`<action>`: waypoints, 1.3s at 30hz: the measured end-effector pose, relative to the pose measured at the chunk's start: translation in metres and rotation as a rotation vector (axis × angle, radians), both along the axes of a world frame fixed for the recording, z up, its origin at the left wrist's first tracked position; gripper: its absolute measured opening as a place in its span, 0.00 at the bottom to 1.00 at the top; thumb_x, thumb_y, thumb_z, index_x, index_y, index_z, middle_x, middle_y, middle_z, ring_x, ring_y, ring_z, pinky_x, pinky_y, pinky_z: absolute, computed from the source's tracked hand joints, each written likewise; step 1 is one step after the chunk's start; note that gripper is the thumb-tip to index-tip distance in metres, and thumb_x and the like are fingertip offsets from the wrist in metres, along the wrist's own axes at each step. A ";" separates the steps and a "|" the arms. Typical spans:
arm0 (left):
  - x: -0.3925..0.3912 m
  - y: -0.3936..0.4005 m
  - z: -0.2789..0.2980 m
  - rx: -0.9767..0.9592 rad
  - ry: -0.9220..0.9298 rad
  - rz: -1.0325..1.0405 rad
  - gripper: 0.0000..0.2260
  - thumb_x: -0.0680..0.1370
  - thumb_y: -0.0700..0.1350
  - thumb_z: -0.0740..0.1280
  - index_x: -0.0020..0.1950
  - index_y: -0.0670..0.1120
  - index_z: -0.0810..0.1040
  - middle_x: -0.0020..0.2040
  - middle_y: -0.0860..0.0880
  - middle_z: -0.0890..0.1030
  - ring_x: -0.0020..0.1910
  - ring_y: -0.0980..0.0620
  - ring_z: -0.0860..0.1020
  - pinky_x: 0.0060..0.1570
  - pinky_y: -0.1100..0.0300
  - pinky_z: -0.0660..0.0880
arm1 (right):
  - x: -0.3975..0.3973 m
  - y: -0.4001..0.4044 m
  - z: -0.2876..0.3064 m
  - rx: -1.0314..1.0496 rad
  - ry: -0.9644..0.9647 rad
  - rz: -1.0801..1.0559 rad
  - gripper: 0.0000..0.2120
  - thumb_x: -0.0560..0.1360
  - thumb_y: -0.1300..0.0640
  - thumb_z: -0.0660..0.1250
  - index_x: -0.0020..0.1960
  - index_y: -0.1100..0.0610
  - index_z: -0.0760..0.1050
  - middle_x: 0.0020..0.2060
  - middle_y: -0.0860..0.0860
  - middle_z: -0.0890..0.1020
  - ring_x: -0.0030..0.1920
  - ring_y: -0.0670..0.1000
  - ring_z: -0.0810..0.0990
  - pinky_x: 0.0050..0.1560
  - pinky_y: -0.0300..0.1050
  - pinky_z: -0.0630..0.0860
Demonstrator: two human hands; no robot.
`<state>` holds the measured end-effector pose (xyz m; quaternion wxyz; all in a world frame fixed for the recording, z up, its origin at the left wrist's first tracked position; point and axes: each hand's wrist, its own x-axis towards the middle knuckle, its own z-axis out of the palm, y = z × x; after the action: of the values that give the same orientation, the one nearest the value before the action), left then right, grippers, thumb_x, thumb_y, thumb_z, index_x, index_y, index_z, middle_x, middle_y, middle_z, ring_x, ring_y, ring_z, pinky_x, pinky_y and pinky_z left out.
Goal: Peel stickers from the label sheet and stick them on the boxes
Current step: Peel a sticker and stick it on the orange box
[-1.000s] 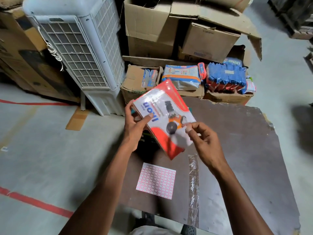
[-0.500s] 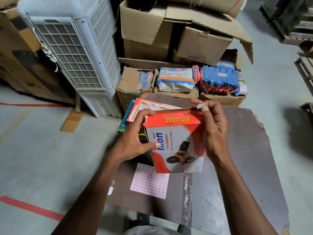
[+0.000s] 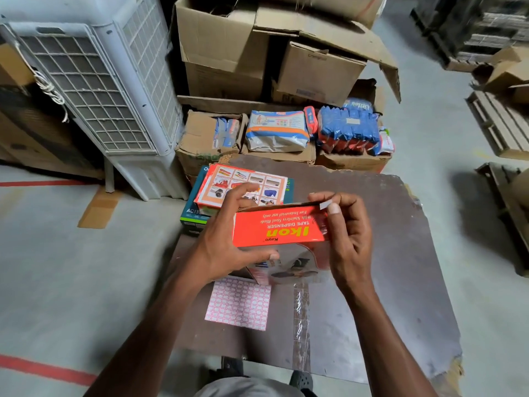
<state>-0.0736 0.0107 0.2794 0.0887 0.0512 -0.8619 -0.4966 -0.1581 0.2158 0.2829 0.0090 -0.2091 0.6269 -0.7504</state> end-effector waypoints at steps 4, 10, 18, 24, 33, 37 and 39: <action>0.006 0.006 0.006 -0.127 0.071 -0.086 0.40 0.66 0.57 0.82 0.73 0.67 0.65 0.67 0.65 0.69 0.64 0.67 0.71 0.56 0.75 0.72 | 0.002 0.010 0.003 0.012 -0.036 0.031 0.06 0.83 0.61 0.58 0.54 0.61 0.73 0.56 0.53 0.84 0.56 0.47 0.84 0.50 0.38 0.80; 0.011 0.011 -0.001 -0.236 0.146 -0.137 0.33 0.68 0.58 0.80 0.71 0.56 0.74 0.65 0.56 0.70 0.66 0.65 0.70 0.60 0.76 0.68 | 0.008 0.015 0.001 0.035 -0.100 -0.004 0.07 0.83 0.59 0.60 0.53 0.61 0.74 0.56 0.50 0.84 0.56 0.46 0.83 0.51 0.37 0.80; 0.019 0.019 -0.017 -0.278 0.084 -0.150 0.36 0.68 0.62 0.77 0.73 0.54 0.72 0.66 0.62 0.68 0.66 0.64 0.71 0.60 0.71 0.72 | 0.014 0.016 -0.008 0.078 -0.038 -0.039 0.06 0.84 0.60 0.60 0.53 0.59 0.75 0.50 0.48 0.82 0.52 0.50 0.82 0.53 0.40 0.78; 0.021 0.023 -0.022 -0.311 0.022 -0.116 0.34 0.65 0.63 0.76 0.67 0.56 0.69 0.64 0.62 0.68 0.62 0.57 0.73 0.55 0.52 0.79 | 0.023 0.014 -0.014 0.191 -0.023 0.022 0.07 0.84 0.59 0.60 0.55 0.61 0.75 0.49 0.42 0.83 0.50 0.43 0.82 0.49 0.34 0.78; 0.037 0.028 -0.018 -0.293 0.077 -0.087 0.39 0.65 0.59 0.80 0.73 0.59 0.68 0.64 0.64 0.71 0.63 0.61 0.73 0.58 0.60 0.76 | 0.032 0.020 -0.003 0.342 0.056 -0.052 0.05 0.83 0.52 0.62 0.52 0.52 0.75 0.45 0.38 0.84 0.48 0.44 0.85 0.43 0.33 0.79; 0.042 0.029 -0.016 -0.331 0.094 -0.125 0.36 0.67 0.57 0.80 0.73 0.54 0.72 0.65 0.59 0.71 0.63 0.58 0.72 0.58 0.59 0.76 | 0.034 0.024 0.003 0.468 0.142 -0.118 0.07 0.83 0.52 0.65 0.50 0.53 0.78 0.45 0.39 0.84 0.48 0.41 0.83 0.42 0.30 0.77; 0.044 0.031 -0.013 -0.378 0.124 -0.118 0.36 0.68 0.54 0.81 0.74 0.54 0.73 0.66 0.58 0.71 0.64 0.57 0.71 0.60 0.61 0.73 | 0.035 0.025 0.007 0.512 0.196 -0.134 0.07 0.81 0.51 0.65 0.51 0.54 0.79 0.44 0.38 0.84 0.48 0.40 0.83 0.42 0.30 0.78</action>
<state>-0.0294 0.0415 0.2665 0.1207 -0.0475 -0.9341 -0.3326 -0.1234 0.2403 0.2896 -0.0489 -0.2296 0.8064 -0.5427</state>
